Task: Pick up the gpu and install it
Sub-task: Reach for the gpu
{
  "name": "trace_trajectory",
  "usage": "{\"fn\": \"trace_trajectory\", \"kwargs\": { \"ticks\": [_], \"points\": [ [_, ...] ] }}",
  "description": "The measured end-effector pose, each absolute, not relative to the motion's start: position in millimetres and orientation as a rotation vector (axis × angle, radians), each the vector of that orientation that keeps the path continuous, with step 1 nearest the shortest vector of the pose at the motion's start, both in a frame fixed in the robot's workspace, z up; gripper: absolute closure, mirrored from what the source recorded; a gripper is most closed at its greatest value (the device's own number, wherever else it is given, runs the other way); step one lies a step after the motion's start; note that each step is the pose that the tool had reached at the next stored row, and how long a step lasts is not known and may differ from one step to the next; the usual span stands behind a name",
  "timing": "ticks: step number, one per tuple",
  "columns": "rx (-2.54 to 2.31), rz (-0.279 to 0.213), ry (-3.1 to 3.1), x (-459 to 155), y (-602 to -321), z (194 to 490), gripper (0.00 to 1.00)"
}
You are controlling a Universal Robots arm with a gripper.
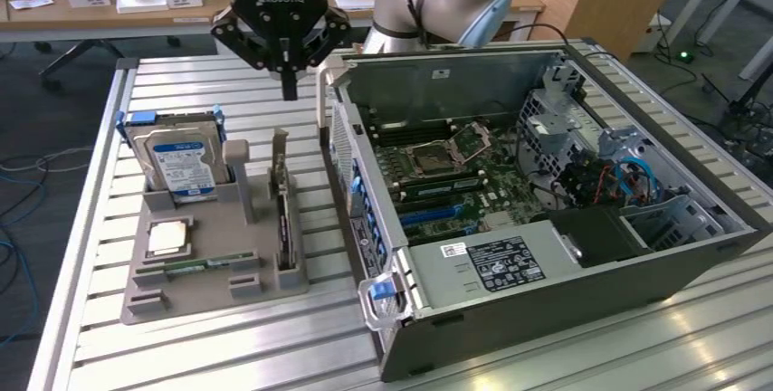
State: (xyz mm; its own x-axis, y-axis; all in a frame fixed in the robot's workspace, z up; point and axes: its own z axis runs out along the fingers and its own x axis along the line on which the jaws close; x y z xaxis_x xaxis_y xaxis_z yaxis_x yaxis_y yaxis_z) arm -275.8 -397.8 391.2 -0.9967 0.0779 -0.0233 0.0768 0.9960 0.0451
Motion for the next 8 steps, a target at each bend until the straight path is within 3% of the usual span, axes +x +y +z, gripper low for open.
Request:
{"fn": "trace_trajectory", "kwargs": {
  "ticks": [8],
  "points": [
    [0.123,0.069,3.113,-290,-397,391,0.89]
  ]
}}
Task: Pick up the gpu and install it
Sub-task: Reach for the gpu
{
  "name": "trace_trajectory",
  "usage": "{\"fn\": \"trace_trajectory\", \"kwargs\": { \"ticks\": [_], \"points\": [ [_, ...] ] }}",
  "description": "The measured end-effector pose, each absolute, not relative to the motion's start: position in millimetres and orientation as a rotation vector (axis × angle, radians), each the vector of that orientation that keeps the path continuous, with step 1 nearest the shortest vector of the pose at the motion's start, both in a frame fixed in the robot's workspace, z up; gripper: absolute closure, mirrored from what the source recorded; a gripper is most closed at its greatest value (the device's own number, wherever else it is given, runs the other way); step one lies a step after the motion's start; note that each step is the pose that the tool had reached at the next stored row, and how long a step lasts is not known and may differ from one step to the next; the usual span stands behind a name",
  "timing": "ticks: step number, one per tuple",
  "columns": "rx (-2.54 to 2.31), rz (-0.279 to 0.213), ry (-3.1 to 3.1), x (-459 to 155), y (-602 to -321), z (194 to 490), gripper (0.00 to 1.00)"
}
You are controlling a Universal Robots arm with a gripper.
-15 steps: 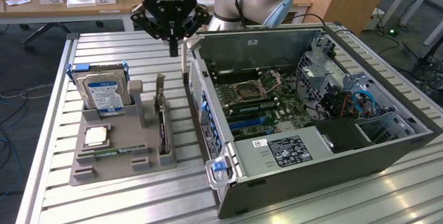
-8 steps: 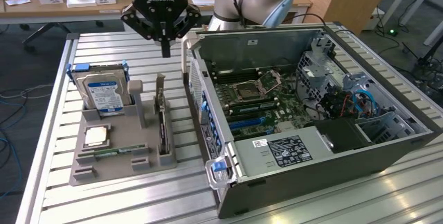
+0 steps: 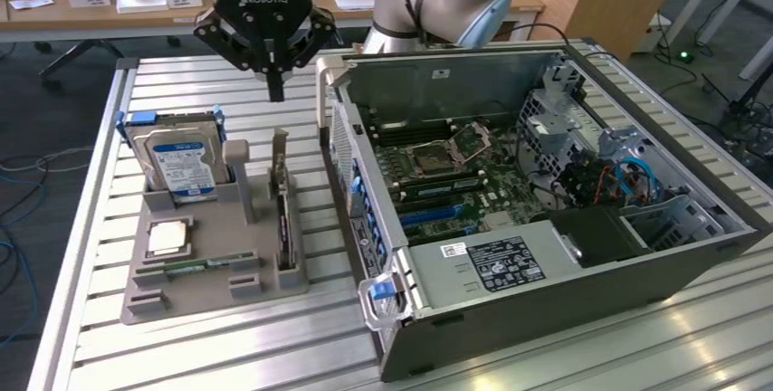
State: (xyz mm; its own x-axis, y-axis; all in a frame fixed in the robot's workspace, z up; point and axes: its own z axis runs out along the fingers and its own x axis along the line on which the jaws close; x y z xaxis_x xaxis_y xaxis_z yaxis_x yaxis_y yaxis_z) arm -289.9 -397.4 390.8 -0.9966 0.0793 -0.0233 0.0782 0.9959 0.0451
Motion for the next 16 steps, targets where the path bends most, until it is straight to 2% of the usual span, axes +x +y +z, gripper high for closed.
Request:
{"fn": "trace_trajectory", "kwargs": {
  "ticks": [16],
  "points": [
    [0.123,0.069,3.113,-295.6,-397.3,390.7,0.89]
  ]
}}
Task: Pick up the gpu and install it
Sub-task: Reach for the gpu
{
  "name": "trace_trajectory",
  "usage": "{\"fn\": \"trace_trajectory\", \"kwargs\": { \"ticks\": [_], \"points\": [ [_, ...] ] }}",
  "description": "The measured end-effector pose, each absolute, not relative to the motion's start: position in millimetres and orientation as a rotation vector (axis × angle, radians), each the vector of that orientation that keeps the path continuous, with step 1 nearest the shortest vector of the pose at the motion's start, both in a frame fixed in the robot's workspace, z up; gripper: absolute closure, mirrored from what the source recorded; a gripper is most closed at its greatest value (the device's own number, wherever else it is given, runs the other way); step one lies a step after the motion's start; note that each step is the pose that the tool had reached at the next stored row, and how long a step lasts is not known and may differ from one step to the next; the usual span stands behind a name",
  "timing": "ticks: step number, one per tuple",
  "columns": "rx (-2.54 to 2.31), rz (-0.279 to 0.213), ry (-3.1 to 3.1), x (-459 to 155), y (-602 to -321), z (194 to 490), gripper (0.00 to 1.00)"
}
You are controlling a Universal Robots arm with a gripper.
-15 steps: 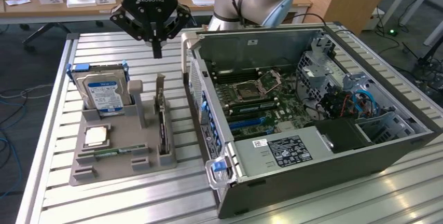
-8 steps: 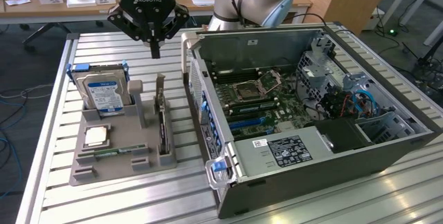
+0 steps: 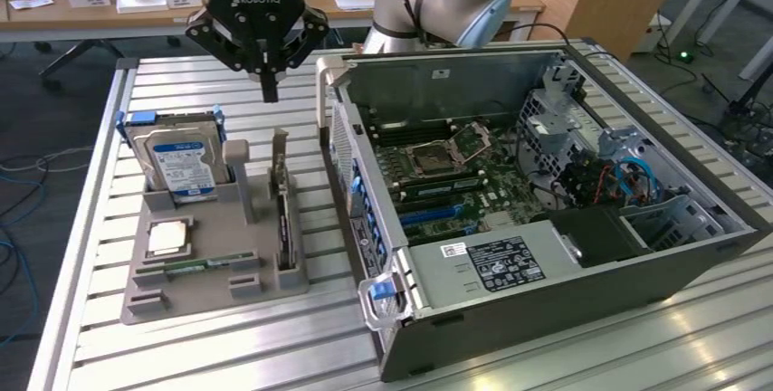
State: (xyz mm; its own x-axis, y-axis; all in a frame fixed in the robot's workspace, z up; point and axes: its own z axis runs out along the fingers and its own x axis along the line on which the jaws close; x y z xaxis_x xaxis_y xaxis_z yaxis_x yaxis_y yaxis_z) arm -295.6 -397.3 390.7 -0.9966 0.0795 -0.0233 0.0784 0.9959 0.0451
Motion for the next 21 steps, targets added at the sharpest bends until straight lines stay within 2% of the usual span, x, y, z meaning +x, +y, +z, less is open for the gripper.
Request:
{"fn": "trace_trajectory", "kwargs": {
  "ticks": [21],
  "points": [
    [0.123,0.069,3.113,-302,-411,391,0.89]
  ]
}}
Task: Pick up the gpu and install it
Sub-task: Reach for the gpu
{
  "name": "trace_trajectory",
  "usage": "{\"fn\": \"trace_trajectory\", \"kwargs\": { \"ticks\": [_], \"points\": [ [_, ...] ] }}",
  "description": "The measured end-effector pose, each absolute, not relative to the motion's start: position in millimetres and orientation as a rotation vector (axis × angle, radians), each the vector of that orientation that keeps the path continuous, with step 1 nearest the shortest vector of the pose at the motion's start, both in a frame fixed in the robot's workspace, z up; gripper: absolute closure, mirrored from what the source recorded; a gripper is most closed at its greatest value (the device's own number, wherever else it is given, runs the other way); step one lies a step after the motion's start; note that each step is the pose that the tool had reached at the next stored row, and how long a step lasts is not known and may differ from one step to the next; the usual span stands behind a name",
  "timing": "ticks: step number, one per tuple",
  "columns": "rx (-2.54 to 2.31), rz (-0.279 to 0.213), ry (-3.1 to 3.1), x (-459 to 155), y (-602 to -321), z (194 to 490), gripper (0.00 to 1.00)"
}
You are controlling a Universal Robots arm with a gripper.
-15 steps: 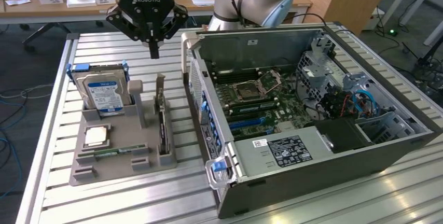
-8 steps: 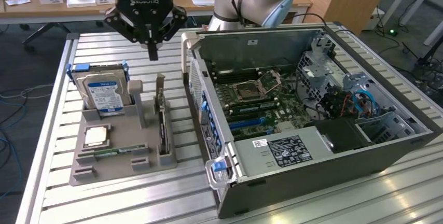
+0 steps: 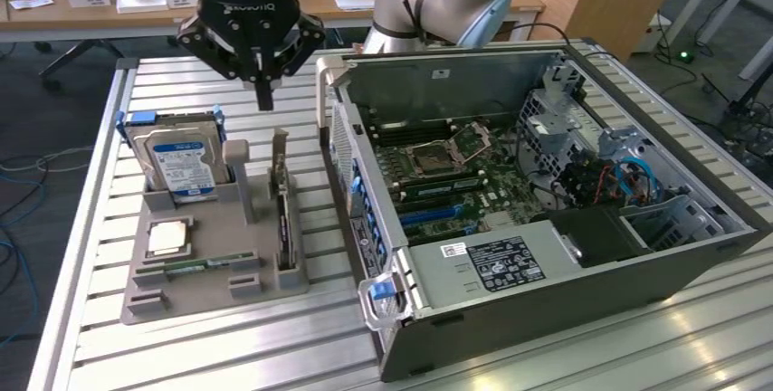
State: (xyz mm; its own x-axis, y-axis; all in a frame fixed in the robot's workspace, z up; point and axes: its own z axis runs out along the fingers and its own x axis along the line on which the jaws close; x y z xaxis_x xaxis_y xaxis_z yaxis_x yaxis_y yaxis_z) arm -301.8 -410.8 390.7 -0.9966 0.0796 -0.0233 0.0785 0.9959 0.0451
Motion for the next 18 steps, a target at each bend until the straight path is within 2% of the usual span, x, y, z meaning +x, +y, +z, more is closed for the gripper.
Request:
{"fn": "trace_trajectory", "kwargs": {
  "ticks": [18],
  "points": [
    [0.123,0.069,3.113,-308,-434,391,0.89]
  ]
}}
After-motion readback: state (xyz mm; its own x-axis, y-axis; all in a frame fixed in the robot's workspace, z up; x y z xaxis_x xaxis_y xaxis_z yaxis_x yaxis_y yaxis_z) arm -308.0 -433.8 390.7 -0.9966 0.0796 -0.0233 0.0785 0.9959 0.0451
